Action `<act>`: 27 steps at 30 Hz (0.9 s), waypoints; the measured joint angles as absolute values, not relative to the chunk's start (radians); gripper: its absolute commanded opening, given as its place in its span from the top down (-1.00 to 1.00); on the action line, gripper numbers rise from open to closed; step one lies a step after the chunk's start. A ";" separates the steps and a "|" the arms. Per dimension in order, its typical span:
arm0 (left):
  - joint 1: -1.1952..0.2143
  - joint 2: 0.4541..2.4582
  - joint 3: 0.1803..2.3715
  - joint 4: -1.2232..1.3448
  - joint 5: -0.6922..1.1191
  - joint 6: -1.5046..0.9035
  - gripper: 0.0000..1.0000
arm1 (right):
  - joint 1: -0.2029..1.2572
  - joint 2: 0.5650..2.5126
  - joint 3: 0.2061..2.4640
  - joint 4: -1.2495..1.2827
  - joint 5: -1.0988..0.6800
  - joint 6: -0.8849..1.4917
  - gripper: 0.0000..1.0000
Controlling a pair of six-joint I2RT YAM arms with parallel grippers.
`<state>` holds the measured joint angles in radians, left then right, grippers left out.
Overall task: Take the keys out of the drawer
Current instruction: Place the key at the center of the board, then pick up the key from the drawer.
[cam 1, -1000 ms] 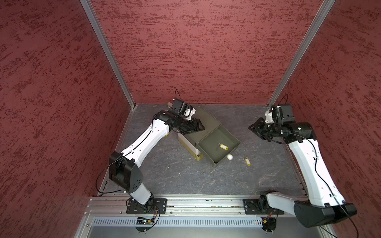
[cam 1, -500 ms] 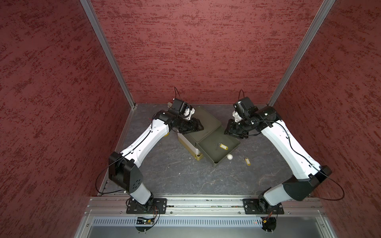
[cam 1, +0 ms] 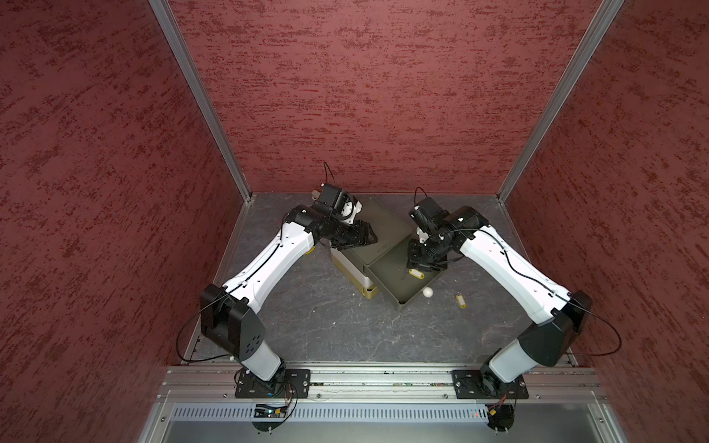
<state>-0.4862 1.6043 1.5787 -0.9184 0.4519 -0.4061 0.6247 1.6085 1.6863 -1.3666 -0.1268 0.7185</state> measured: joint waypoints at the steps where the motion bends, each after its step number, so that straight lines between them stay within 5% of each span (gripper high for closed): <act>1: -0.487 1.604 1.579 -0.919 0.452 -0.405 -0.37 | 0.625 1.613 1.681 -1.360 -0.126 0.719 0.22; 27: -0.493 1.520 1.578 -0.892 0.483 -0.361 -0.41 | 0.605 1.708 1.621 -1.245 -0.091 0.733 0.22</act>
